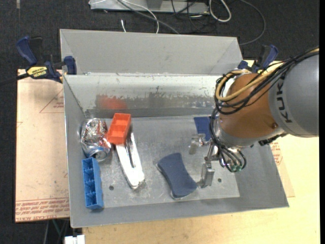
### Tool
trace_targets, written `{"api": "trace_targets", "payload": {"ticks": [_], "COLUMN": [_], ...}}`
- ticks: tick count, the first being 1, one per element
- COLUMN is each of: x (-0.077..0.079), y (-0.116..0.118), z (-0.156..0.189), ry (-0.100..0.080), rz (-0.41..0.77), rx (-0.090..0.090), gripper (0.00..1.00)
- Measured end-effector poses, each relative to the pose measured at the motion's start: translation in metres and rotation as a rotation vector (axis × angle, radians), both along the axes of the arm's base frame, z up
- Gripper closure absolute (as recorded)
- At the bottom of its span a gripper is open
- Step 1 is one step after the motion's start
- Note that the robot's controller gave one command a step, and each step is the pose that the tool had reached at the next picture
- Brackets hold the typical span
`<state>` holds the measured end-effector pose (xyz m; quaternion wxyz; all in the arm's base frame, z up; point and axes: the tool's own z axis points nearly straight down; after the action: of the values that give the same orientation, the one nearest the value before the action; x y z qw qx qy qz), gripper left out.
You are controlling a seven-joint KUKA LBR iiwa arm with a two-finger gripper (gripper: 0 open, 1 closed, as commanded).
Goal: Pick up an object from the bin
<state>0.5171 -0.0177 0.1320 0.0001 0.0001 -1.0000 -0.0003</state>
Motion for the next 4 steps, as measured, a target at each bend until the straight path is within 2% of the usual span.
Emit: {"api": "trace_targets", "payload": {"ticks": [1, 2, 3, 4], "x": [-0.012, -0.011, -0.025, -0.018], "y": [0.046, 0.071, 0.102, 0.103], "z": [-0.060, -0.022, -0.033, -0.061], "ry": [-0.003, -0.014, -0.003, -0.014], "rz": [-0.077, -0.277, -0.237, -0.473], "rx": [-0.001, 0.001, 0.000, 0.003], "gripper": [0.00, 0.00, 0.00, 0.00]}}
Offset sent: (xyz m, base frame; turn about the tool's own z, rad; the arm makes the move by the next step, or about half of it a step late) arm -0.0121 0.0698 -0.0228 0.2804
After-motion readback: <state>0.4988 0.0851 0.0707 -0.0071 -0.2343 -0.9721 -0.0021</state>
